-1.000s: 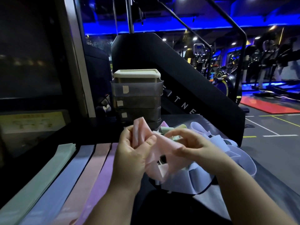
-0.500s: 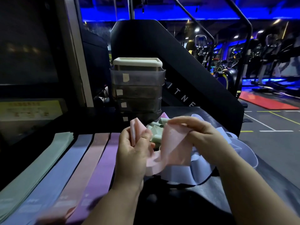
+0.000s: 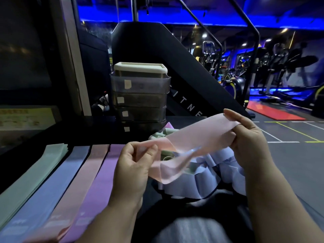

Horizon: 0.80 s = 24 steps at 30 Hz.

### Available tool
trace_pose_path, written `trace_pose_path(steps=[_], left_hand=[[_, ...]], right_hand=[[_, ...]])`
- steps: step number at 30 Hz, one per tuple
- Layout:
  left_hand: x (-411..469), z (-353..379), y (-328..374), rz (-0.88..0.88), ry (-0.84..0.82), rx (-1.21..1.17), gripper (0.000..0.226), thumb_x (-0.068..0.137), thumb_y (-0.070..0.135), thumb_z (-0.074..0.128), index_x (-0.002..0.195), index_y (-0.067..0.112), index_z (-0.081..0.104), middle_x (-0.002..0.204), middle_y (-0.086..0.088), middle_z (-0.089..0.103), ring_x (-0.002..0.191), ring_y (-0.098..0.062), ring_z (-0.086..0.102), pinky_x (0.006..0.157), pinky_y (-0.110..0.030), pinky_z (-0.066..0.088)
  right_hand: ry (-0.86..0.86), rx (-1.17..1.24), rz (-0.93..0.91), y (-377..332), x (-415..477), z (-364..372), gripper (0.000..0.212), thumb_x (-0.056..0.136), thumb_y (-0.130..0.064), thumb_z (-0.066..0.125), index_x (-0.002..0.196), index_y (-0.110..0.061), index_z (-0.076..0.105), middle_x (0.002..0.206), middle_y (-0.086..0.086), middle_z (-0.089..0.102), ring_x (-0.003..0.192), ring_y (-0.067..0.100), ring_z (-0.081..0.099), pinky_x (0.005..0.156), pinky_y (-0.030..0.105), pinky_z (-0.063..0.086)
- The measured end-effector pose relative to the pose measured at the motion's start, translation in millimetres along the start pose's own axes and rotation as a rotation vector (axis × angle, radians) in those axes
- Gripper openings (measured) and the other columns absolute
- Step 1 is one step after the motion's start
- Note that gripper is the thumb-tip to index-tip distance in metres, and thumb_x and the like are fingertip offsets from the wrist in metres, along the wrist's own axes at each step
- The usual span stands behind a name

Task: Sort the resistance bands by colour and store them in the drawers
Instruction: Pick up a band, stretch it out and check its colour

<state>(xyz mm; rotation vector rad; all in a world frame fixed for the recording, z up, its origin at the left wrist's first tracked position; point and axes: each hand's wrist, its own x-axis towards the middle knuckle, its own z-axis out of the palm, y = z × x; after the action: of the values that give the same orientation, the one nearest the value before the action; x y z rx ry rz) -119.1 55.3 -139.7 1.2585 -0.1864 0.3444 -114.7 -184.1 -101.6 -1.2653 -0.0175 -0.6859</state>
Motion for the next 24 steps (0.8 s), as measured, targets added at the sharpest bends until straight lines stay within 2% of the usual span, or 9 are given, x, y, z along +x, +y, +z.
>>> trace_pose_path(steps=[3,6,9,11,13,15,17,21,24], left_hand=[[0,-1,-1,-0.013,-0.089,0.074,0.009,0.088,0.019,0.067,0.087,0.011,0.061,0.079,0.001,0.07,0.072,-0.012,0.064,0.066,-0.026,0.052],[1,-2,-4,-0.003,-0.152,0.143,0.017,0.09,0.021,0.067,0.076,0.016,0.058,0.068,0.008,0.063,0.063,-0.009,0.059,0.059,-0.024,0.049],[2,-5,-5,0.0,-0.189,0.259,0.024,0.079,0.036,0.071,0.076,0.017,0.058,0.07,0.001,0.061,0.068,-0.015,0.058,0.07,-0.04,0.053],[2,-6,-6,-0.019,-0.232,0.319,0.028,0.078,0.038,0.071,0.077,0.014,0.056,0.079,-0.013,0.062,0.071,-0.024,0.06,0.074,-0.044,0.054],[1,-7,-8,-0.03,-0.263,0.396,0.028,0.077,0.034,0.068,0.074,0.013,0.05,0.088,-0.015,0.063,0.07,-0.018,0.06,0.071,-0.035,0.05],[1,-9,-10,-0.033,-0.268,0.44,0.024,0.08,0.022,0.066,0.069,0.017,0.045,0.117,-0.018,0.062,0.072,-0.006,0.06,0.063,-0.022,0.044],[2,-10,-10,-0.056,-0.29,0.47,0.023,0.077,0.024,0.064,0.067,0.021,0.043,0.138,-0.024,0.047,0.085,-0.009,0.063,0.066,-0.026,0.041],[2,-11,-9,-0.055,-0.357,0.411,0.017,0.074,0.021,0.058,0.072,0.019,0.041,0.113,-0.002,0.064,0.081,-0.019,0.064,0.077,-0.037,0.046],[-1,-9,-6,-0.105,-0.418,0.308,0.031,0.072,0.026,0.057,0.097,0.012,0.048,0.092,0.004,0.068,0.082,-0.011,0.064,0.081,-0.034,0.048]], right_hand=[[0.044,0.085,0.031,0,4,-3,0.044,0.091,0.01,0.037,0.098,-0.016,0.072,0.081,0.0,0.066,0.062,0.008,0.056,0.058,0.018,0.05],[0.1,0.198,0.065,-1,8,-7,0.039,0.09,0.013,0.038,0.099,-0.009,0.069,0.088,0.008,0.064,0.064,0.01,0.061,0.058,0.017,0.052],[0.157,0.222,0.083,0,12,-12,0.042,0.088,0.015,0.033,0.1,-0.007,0.067,0.089,0.009,0.062,0.064,0.011,0.061,0.058,0.017,0.052],[0.179,0.233,0.083,1,14,-14,0.043,0.087,0.015,0.033,0.098,-0.008,0.068,0.089,0.01,0.063,0.065,0.013,0.061,0.06,0.018,0.053],[0.194,0.227,0.088,1,14,-16,0.046,0.087,0.016,0.031,0.097,-0.009,0.068,0.088,0.011,0.063,0.063,0.013,0.061,0.059,0.019,0.053],[0.204,0.206,0.094,0,14,-16,0.048,0.086,0.016,0.028,0.098,-0.009,0.068,0.086,0.011,0.061,0.057,0.011,0.058,0.054,0.017,0.05],[0.199,0.21,0.098,-1,13,-17,0.046,0.087,0.015,0.03,0.098,-0.009,0.068,0.082,0.01,0.06,0.052,0.008,0.057,0.051,0.016,0.048],[0.199,0.205,0.103,0,13,-17,0.045,0.087,0.014,0.031,0.098,-0.009,0.068,0.084,0.011,0.062,0.057,0.01,0.06,0.056,0.018,0.052],[0.199,0.222,0.096,1,15,-18,0.046,0.086,0.016,0.03,0.095,-0.011,0.067,0.087,0.009,0.06,0.056,0.011,0.059,0.055,0.019,0.053]])
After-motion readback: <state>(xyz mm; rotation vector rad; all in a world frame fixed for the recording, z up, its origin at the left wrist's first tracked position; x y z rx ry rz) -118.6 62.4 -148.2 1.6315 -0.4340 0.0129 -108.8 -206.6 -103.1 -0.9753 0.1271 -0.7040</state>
